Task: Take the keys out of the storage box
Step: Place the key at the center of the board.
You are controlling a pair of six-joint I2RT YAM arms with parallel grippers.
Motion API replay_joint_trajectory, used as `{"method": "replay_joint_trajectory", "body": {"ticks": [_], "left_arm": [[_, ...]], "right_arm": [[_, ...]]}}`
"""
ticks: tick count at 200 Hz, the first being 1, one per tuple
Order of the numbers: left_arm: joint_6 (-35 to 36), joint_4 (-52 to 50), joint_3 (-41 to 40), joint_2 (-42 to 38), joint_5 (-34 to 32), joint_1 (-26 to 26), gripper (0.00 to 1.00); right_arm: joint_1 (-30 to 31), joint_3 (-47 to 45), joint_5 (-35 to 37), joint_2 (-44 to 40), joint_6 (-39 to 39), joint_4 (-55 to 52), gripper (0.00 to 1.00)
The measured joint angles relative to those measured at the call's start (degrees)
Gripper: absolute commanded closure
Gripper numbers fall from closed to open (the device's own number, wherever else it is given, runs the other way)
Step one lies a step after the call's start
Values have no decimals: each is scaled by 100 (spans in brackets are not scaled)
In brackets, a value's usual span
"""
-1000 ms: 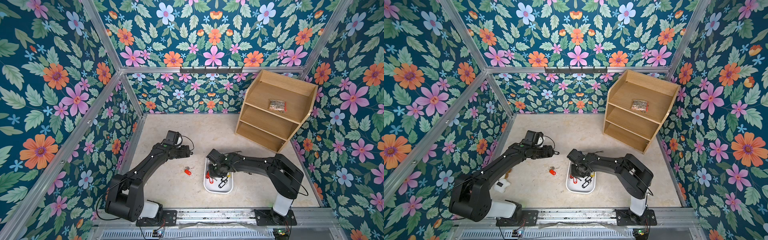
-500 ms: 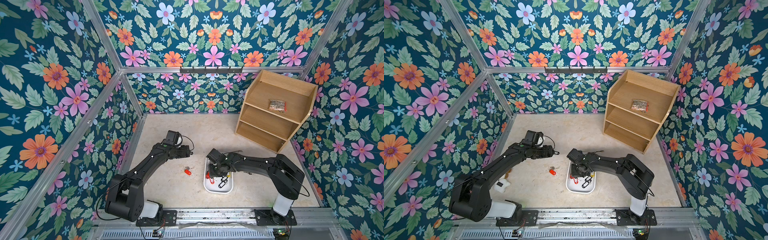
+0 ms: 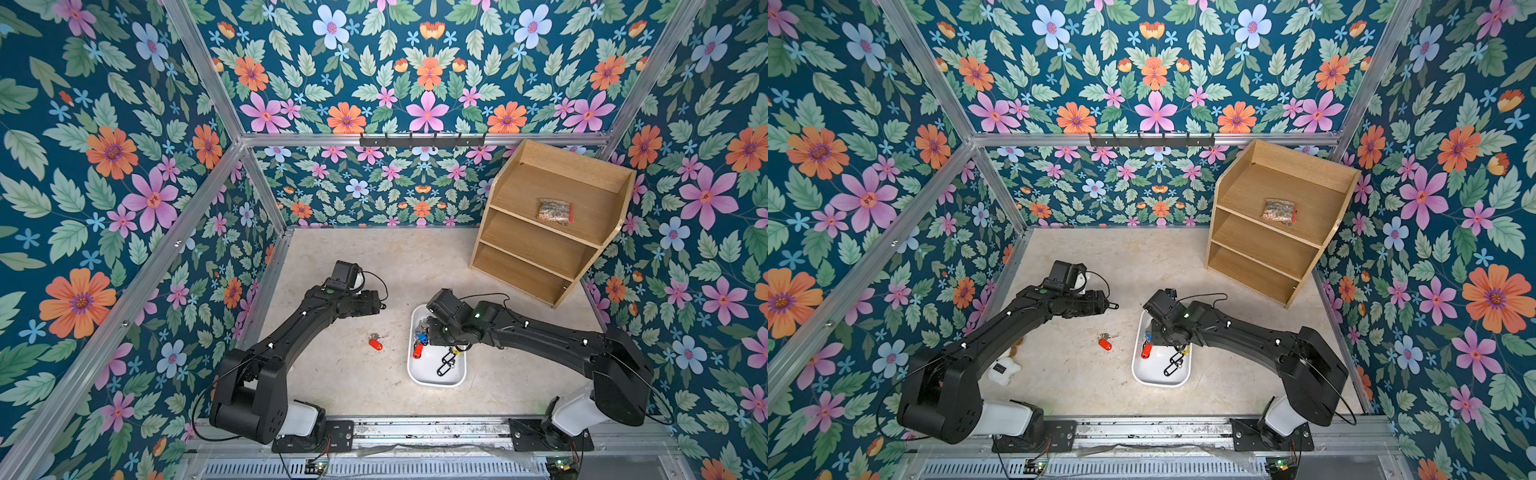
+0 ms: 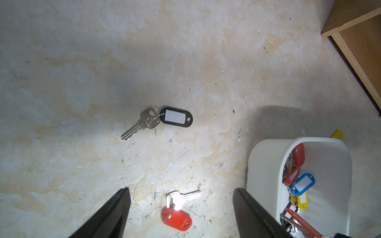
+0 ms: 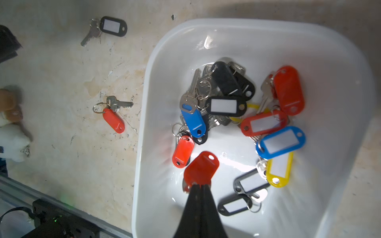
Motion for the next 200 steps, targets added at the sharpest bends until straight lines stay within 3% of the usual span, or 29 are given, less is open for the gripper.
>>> {"method": "replay_joint_trajectory", "body": {"ticks": [58, 112, 200], "left_arm": [[2, 2, 0, -28, 0, 0, 16], [2, 2, -2, -28, 2, 0, 16], [2, 2, -7, -26, 4, 0, 16]], "right_arm": [[-758, -612, 278, -1322, 13, -358, 100], [-2192, -1467, 247, -2544, -59, -612, 100], [-4669, -2031, -177, -2551, -439, -555, 100]]}}
